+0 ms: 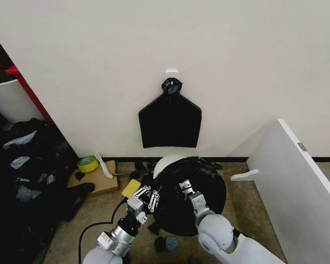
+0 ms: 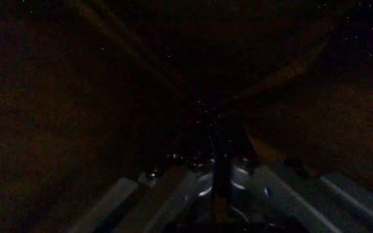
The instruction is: Place the garbage bag over the trash bin.
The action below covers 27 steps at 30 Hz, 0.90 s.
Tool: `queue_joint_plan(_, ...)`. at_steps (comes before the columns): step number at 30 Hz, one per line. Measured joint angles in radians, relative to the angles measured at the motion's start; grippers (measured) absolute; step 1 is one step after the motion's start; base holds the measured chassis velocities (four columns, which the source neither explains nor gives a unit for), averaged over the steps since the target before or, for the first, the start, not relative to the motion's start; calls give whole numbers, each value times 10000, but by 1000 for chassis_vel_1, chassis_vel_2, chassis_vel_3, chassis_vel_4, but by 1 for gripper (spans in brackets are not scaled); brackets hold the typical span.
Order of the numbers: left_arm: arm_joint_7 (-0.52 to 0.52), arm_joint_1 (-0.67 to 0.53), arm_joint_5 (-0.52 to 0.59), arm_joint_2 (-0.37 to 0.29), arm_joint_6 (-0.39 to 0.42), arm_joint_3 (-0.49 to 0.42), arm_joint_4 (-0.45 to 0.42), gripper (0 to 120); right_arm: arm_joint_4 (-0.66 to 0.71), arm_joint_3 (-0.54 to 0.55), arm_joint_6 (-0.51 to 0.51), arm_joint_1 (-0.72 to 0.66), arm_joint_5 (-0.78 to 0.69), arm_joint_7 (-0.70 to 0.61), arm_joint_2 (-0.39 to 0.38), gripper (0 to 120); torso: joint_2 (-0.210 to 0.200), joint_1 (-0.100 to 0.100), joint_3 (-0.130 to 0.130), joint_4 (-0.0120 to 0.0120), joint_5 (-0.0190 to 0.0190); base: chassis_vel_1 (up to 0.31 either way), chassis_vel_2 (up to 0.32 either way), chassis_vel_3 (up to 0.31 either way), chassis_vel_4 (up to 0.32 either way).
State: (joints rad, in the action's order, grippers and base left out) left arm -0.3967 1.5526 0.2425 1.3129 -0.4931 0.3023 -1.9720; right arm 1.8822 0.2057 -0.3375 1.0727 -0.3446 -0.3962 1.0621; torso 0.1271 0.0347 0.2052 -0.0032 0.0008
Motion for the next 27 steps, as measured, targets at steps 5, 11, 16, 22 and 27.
queue_joint_plan(5, 1, -59, -2, 0, -10, 35, 91, 5, 214, -132, 387, 144, 50, 41, -107, 0, 0, 0, 0, 0, 0, 0, 0, 0, 0)
queue_joint_plan(11, 32, -218, 63, -17, -35, 117, 205, 5, 1695, -202, 140, 774, -2528, -239, -512, 0, 0, 0, 0, 0, -3, 0, 0, 0, 0)
queue_joint_plan(16, 33, -251, 65, 13, -38, 102, 209, 5, 1988, -221, -150, 1034, -3427, -345, -509, 0, 0, 0, -1, 0, -2, 0, 0, 0, 0)
queue_joint_plan(22, 33, -150, 65, -23, -42, 129, 38, 5, 1671, -171, -1163, 1168, -2480, -803, -481, 0, 0, 0, 0, 0, 0, 0, 0, 0, 0)
queue_joint_plan(27, 42, -46, 65, -87, -78, 183, -23, 5, 1493, -190, -1400, 1208, -1161, -903, -512, 0, 0, 0, 0, -1, -1, 0, 0, 0, 0)
